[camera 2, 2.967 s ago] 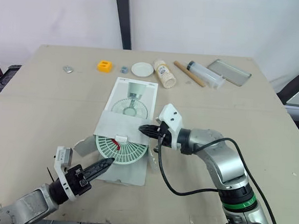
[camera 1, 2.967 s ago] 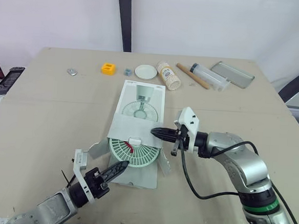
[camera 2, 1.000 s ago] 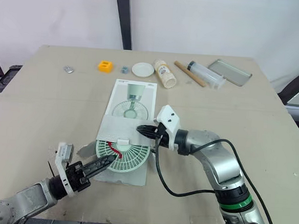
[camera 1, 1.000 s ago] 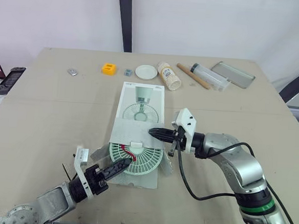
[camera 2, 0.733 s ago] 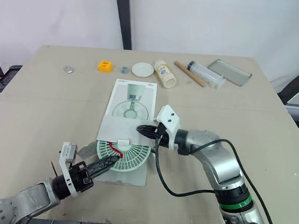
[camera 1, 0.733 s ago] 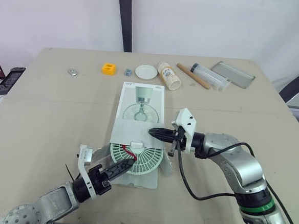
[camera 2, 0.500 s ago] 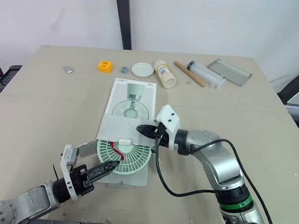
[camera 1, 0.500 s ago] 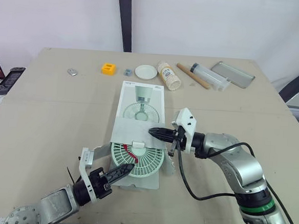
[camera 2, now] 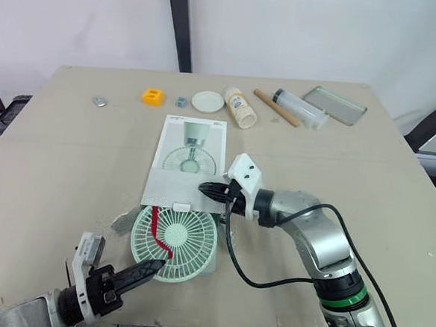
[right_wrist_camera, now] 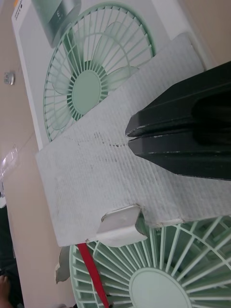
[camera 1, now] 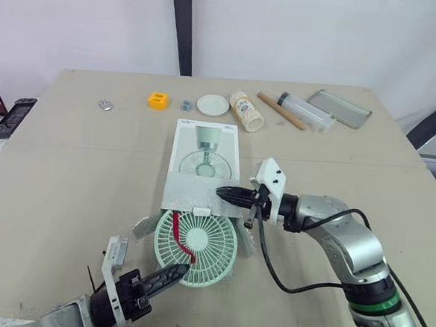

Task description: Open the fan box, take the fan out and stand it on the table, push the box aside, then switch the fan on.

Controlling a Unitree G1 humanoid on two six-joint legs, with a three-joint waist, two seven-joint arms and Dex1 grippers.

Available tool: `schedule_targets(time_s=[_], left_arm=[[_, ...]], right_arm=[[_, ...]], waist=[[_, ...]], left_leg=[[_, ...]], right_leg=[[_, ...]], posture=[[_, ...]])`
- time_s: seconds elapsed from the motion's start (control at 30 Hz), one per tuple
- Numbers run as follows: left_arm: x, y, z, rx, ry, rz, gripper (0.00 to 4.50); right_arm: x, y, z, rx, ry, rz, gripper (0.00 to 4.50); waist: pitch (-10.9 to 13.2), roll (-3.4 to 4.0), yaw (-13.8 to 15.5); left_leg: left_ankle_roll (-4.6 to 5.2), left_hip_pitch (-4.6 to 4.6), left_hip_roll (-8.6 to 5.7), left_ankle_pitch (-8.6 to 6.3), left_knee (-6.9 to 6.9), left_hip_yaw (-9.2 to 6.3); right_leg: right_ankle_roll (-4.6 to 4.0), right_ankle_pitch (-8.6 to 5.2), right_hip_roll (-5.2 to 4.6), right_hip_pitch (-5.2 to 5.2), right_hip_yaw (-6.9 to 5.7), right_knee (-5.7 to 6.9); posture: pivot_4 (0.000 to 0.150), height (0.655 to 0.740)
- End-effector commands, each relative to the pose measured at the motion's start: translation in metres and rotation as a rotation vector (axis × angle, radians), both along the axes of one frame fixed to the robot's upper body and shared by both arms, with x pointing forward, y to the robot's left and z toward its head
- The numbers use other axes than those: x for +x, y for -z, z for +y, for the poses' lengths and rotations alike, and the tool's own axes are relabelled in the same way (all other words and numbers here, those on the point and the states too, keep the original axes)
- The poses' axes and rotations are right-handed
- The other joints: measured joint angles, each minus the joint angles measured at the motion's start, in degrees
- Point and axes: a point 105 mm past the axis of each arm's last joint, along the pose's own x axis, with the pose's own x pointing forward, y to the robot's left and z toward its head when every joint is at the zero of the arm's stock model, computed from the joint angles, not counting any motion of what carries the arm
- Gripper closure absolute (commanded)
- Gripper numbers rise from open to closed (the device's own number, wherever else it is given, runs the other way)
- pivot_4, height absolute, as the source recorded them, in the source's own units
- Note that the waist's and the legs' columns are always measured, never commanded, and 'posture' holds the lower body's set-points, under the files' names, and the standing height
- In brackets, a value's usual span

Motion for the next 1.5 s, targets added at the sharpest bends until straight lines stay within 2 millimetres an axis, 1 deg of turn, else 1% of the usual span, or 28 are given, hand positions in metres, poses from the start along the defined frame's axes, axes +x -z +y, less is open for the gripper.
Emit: schedule_targets(time_s=[0.03,0.2,0.37,0.5,0.63,0.7,0.77,0.8,0.83,0.9,0.93,1.0,1.07,1.13,1.17,1.2,1.23,1.27,1.3,1.33,1.37,1.4,1.43,1.47,1.5], left_arm=[[-0.015,-0.004,-0.001,-0.040,0.041,0.013,3.15],[-0.029,-0.001,0.001,-0.054,0.051,0.047,3.15],[-0.041,-0.003,0.006,-0.070,0.087,0.065,3.21],[-0.042,-0.002,0.011,-0.066,0.077,0.067,3.21],[-0.044,-0.001,0.010,-0.058,0.094,0.068,3.21],[-0.044,-0.001,0.009,-0.050,0.108,0.062,2.18],[-0.043,-0.002,0.009,-0.041,0.128,0.049,1.69],[-0.042,-0.005,0.010,-0.037,0.135,0.034,1.20],[-0.040,-0.008,0.013,-0.029,0.141,0.014,0.97],[-0.036,-0.014,0.018,0.004,0.148,-0.027,0.26],[-0.033,-0.017,0.021,0.022,0.147,-0.050,0.12],[-0.028,-0.027,0.027,0.054,0.158,-0.096,0.12],[-0.028,-0.035,0.032,0.110,0.202,-0.140,0.12],[-0.031,-0.043,0.037,0.171,0.257,-0.178,0.00],[-0.032,-0.046,0.039,0.194,0.278,-0.192,0.00],[-0.032,-0.049,0.042,0.219,0.297,-0.206,0.00],[-0.032,-0.051,0.044,0.243,0.315,-0.208,0.00],[-0.033,-0.051,0.046,0.263,0.328,-0.211,0.00],[-0.034,-0.050,0.048,0.285,0.346,-0.208,0.00],[-0.036,-0.045,0.049,0.309,0.366,-0.197,0.00],[-0.037,-0.039,0.052,0.343,0.379,-0.185,0.00],[-0.037,-0.034,0.054,0.372,0.383,-0.177,0.00],[-0.036,-0.031,0.057,0.393,0.378,-0.178,0.00],[-0.033,-0.030,0.062,0.414,0.364,-0.185,0.00],[-0.031,-0.030,0.066,0.438,0.356,-0.196,0.00]], right_arm=[[-0.002,0.004,0.002,-0.001,-0.004,0.013,4.50],[-0.001,0.003,0.002,0.002,-0.006,0.008,4.50],[0.000,0.003,0.002,0.002,-0.010,0.007,4.50],[0.001,0.003,0.003,0.003,-0.013,0.007,4.50],[0.001,0.003,0.002,0.002,-0.014,0.007,4.50],[0.002,0.003,0.002,0.003,-0.014,0.007,4.50],[0.002,0.002,0.002,0.006,-0.013,0.005,4.50],[0.003,0.001,0.002,0.010,-0.012,0.003,4.50],[0.003,0.000,0.002,0.015,-0.012,0.001,4.50],[0.004,-0.003,0.001,0.029,-0.011,-0.004,4.50],[0.005,-0.005,0.000,0.036,-0.012,-0.007,4.50],[0.007,-0.010,-0.002,0.054,-0.015,-0.011,4.50],[0.010,-0.016,-0.004,0.072,-0.019,-0.018,4.50],[0.012,-0.022,-0.006,0.089,-0.031,-0.030,3.97],[0.012,-0.024,-0.007,0.096,-0.037,-0.033,3.87],[0.012,-0.026,-0.008,0.106,-0.051,-0.028,3.30],[0.011,-0.028,-0.008,0.112,-0.065,-0.030,3.16],[0.011,-0.029,-0.008,0.115,-0.074,-0.031,2.59],[0.010,-0.030,-0.008,0.122,-0.088,-0.026,2.15],[0.009,-0.031,-0.007,0.126,-0.102,-0.029,1.87],[0.007,-0.032,-0.007,0.133,-0.115,-0.028,1.32],[0.006,-0.032,-0.006,0.137,-0.125,-0.029,0.94],[0.005,-0.033,-0.006,0.139,-0.131,-0.033,0.34],[0.005,-0.033,-0.006,0.143,-0.132,-0.033,0.06],[0.004,-0.033,-0.006,0.146,-0.133,-0.033,0.06]], waist=[[0.0,0.00,0.0],[0.0,0.02,0.0],[0.0,0.06,0.0],[0.1,0.09,0.0],[0.1,0.09,0.0],[0.1,0.09,0.0],[0.1,0.10,0.0],[0.1,0.10,0.0],[0.1,0.10,0.0],[0.1,0.10,0.0],[0.1,0.10,0.0],[0.1,0.15,0.0],[0.1,0.13,0.0],[0.2,0.15,0.0],[0.3,0.16,0.0],[0.3,0.18,-0.1],[0.4,0.24,-0.1],[0.4,0.29,-0.1],[0.4,0.33,-0.1],[0.4,0.36,-0.1],[0.5,0.38,-0.2],[0.5,0.39,-0.3],[0.5,0.39,-0.4],[0.5,0.40,-0.4],[0.5,0.40,-0.5]], left_leg=[[0.00,0.00,0.00,0.00,0.00,0.00],[0.04,0.00,0.02,-0.02,-0.08,0.05],[0.15,0.00,0.03,-0.08,-0.11,0.09],[0.27,0.00,0.05,-0.15,-0.11,0.11],[0.27,0.00,0.07,-0.15,-0.11,0.11],[0.27,0.00,0.07,-0.15,-0.11,0.11],[0.27,0.00,0.07,-0.15,-0.11,0.11],[0.28,0.00,0.07,-0.15,-0.12,0.10],[0.28,0.00,0.07,-0.15,-0.12,0.11],[0.27,0.00,0.08,-0.15,-0.12,0.12],[0.27,0.00,0.08,-0.15,-0.12,0.11],[0.27,0.00,0.09,-0.14,-0.12,0.12],[0.27,0.00,0.09,-0.14,-0.11,0.12],[0.22,-0.01,0.10,-0.12,-0.12,0.14],[0.14,-0.03,0.10,-0.08,-0.12,0.14],[0.07,-0.06,0.10,-0.04,-0.15,0.15],[0.06,-0.08,0.10,-0.03,-0.15,0.16],[0.07,-0.08,0.09,-0.03,-0.18,0.22],[0.07,-0.08,0.10,-0.04,-0.21,0.24],[0.07,-0.09,0.10,-0.04,-0.25,0.27],[0.08,-0.09,0.11,-0.04,-0.26,0.29],[0.09,-0.08,0.11,-0.05,-0.30,0.31],[0.09,-0.09,0.11,-0.05,-0.31,0.31],[0.10,-0.09,0.12,-0.05,-0.33,0.32],[0.09,-0.09,0.12,-0.05,-0.33,0.32]], right_leg=[[0.00,0.00,0.00,0.00,0.00,0.00],[0.00,0.00,0.00,0.00,0.02,-0.10],[0.00,0.00,0.01,-0.01,0.04,-0.14],[0.00,0.00,0.01,0.00,0.03,-0.18],[-0.01,0.00,0.02,0.00,0.03,-0.19],[-0.01,0.00,0.01,0.00,0.03,-0.19],[-0.01,0.00,0.01,0.00,0.03,-0.19],[-0.01,0.00,0.02,0.00,0.03,-0.19],[-0.01,0.00,0.02,0.00,0.03,-0.19],[-0.01,0.00,0.02,0.00,0.02,-0.19],[-0.01,0.00,0.03,0.00,0.02,-0.19],[-0.02,0.01,0.03,0.00,0.02,-0.19],[-0.02,0.01,0.03,0.00,0.02,-0.19],[-0.02,0.01,0.04,-0.02,0.00,-0.20],[-0.02,0.01,0.04,-0.05,0.00,-0.20],[-0.02,0.01,0.05,-0.10,-0.01,-0.21],[-0.02,0.01,0.04,-0.11,-0.03,-0.21],[-0.02,0.01,0.04,-0.15,-0.05,-0.21],[-0.02,0.01,0.03,-0.17,-0.05,-0.21],[-0.02,0.01,0.03,-0.19,-0.04,-0.22],[-0.02,0.01,0.03,-0.20,-0.04,-0.23],[-0.02,0.01,0.03,-0.20,-0.03,-0.26],[-0.02,0.01,0.04,-0.20,-0.03,-0.27],[-0.02,0.01,0.04,-0.21,-0.03,-0.29],[-0.02,0.01,0.04,-0.21,-0.03,-0.29]], posture=[[0.150,0.7400],[0.150,0.7400],[0.150,0.7400],[0.150,0.7400],[0.150,0.7400],[0.150,0.7400],[0.150,0.7400],[0.150,0.7400],[0.150,0.7400],[0.150,0.7400],[0.150,0.7400],[0.150,0.7400],[0.150,0.7400],[0.150,0.7400],[0.150,0.7400],[0.150,0.7400],[0.150,0.7400],[0.150,0.7400],[0.150,0.7400],[0.150,0.7400],[0.150,0.7400],[0.150,0.7400],[0.150,0.7400],[0.150,0.7400],[0.150,0.7400]])
